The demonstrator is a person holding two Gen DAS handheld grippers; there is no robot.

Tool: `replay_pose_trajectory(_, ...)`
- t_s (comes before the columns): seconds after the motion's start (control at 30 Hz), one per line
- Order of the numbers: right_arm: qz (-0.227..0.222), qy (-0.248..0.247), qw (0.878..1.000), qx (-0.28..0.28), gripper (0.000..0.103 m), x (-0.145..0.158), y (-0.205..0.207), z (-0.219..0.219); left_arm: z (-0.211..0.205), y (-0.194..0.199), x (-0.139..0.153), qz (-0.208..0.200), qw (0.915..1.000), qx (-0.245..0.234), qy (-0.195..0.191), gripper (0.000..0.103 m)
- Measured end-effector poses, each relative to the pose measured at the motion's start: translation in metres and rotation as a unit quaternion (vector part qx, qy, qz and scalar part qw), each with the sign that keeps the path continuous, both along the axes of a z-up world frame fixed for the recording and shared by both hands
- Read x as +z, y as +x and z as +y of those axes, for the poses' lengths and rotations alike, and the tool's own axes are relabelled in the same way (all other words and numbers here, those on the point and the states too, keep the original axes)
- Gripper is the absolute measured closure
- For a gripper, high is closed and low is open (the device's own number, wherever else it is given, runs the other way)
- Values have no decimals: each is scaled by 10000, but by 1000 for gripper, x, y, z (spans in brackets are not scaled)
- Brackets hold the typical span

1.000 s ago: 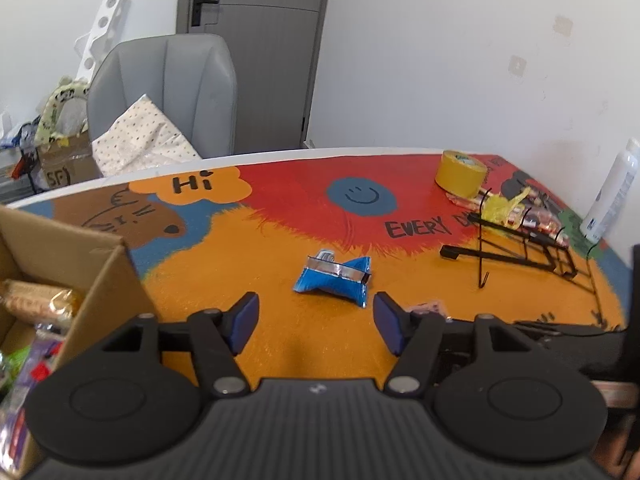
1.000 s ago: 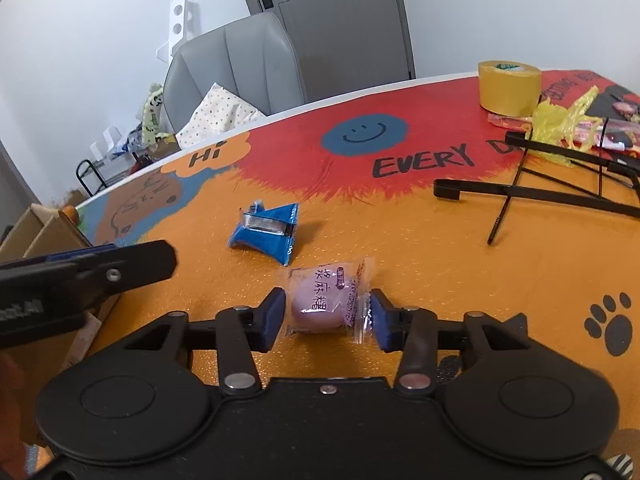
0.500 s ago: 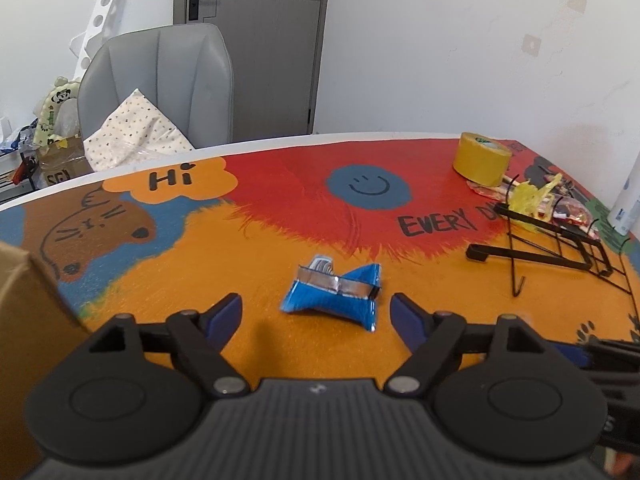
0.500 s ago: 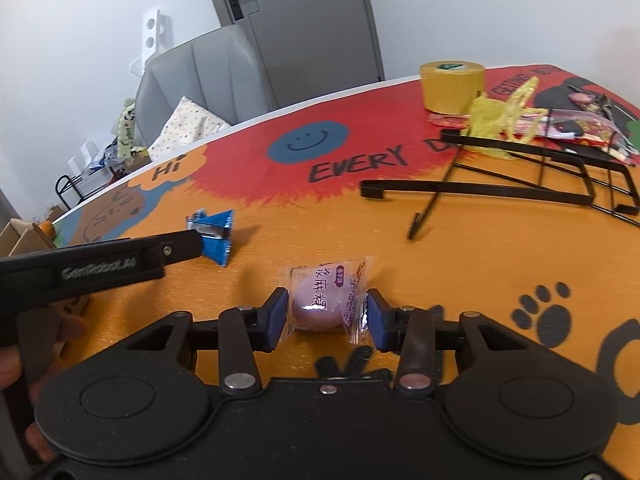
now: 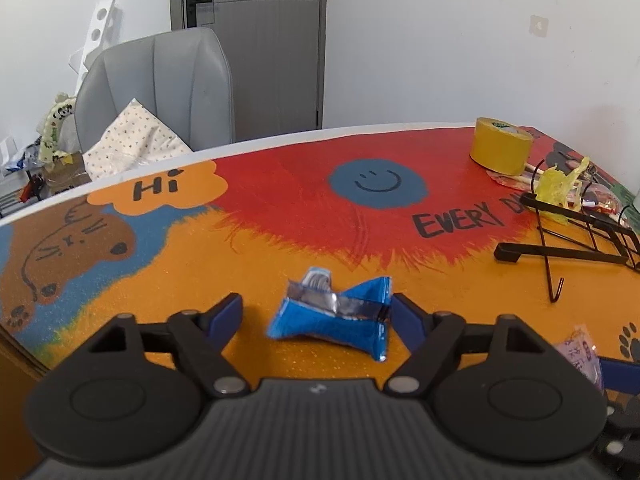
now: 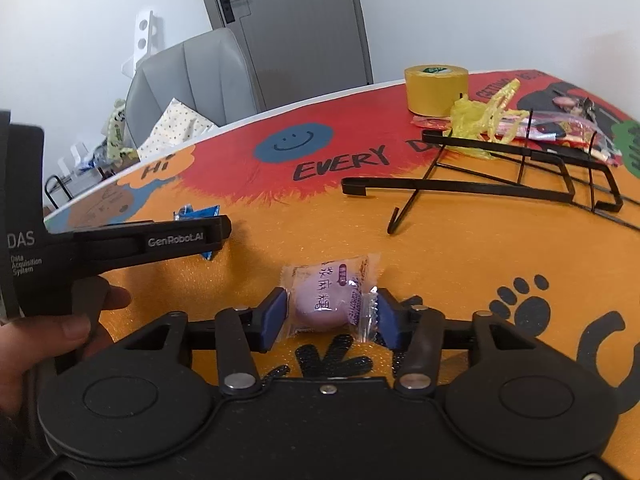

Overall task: Organize snacks
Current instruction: 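Grasp the pink round snack with the right tool while the left grasps the blue bag, then carry the blue bag and pink snack with both tools over the box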

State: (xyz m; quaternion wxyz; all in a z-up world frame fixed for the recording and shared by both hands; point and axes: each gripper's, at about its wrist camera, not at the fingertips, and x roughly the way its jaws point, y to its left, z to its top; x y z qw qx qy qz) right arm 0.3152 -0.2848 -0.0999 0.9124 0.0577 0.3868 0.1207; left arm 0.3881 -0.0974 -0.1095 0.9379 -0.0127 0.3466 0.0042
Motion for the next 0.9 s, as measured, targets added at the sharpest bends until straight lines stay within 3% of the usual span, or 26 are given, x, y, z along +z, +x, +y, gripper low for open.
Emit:
replay_pose_trajectory(0.13, -7, -187, 9998, -35, 54, 1, 0, 4, 1, -5, -1, -127, 9999, 17, 87, 45)
replay_pose_trajectory(0.27, 31, -185, 9998, -87, 65, 2, -2, 3, 6, -11, 3, -114, 9999, -20, -31, 53)
replay_pose_trajectory(0.47, 12, 7, 9999, -123, 66, 4, -14, 1, 9, -35, 11, -89, 9998, -28, -154, 54)
replay_pose_trajectory(0.9, -279, 328, 9991, -25, 66, 32, -41, 8, 21, -100, 56, -423, 9988, -15, -233, 54)
